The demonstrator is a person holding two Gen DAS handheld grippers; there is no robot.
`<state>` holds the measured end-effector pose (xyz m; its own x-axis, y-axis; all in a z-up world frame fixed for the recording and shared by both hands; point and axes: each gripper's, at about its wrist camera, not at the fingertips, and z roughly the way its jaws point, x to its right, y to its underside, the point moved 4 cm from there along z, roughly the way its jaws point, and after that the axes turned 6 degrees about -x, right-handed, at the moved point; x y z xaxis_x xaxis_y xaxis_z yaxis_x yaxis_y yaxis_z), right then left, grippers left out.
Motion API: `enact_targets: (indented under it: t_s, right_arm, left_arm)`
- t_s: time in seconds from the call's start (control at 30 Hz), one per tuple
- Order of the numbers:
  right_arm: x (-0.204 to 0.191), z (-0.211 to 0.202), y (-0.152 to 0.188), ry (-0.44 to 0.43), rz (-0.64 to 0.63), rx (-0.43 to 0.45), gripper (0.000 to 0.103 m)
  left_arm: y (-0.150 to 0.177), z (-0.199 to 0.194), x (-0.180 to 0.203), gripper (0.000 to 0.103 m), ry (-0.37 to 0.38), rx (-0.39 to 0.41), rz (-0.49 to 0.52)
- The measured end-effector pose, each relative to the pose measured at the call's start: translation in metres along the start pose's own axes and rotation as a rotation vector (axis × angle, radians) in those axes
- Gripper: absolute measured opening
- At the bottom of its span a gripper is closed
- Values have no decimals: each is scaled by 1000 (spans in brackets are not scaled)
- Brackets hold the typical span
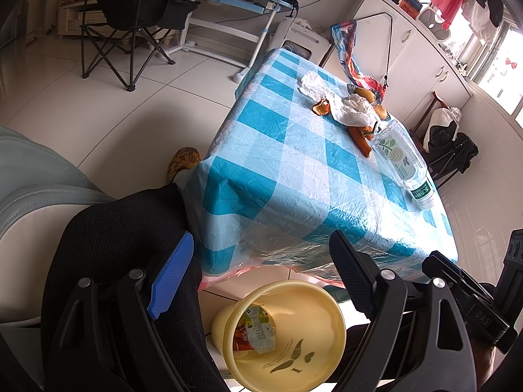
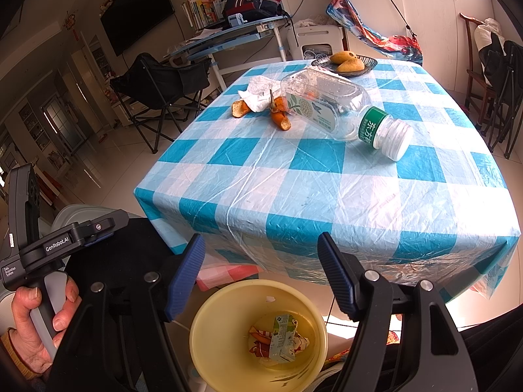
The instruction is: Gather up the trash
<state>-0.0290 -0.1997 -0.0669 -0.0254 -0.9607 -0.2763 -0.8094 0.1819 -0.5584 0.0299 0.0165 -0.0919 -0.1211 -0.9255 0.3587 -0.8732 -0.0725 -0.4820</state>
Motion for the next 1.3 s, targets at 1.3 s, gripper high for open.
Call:
enact_targets:
  t_s: [1.3]
  right_arm:
    - [0, 0, 0, 1, -1, 1, 71]
  left_arm:
    - [-1, 0, 0, 82, 1, -1, -1]
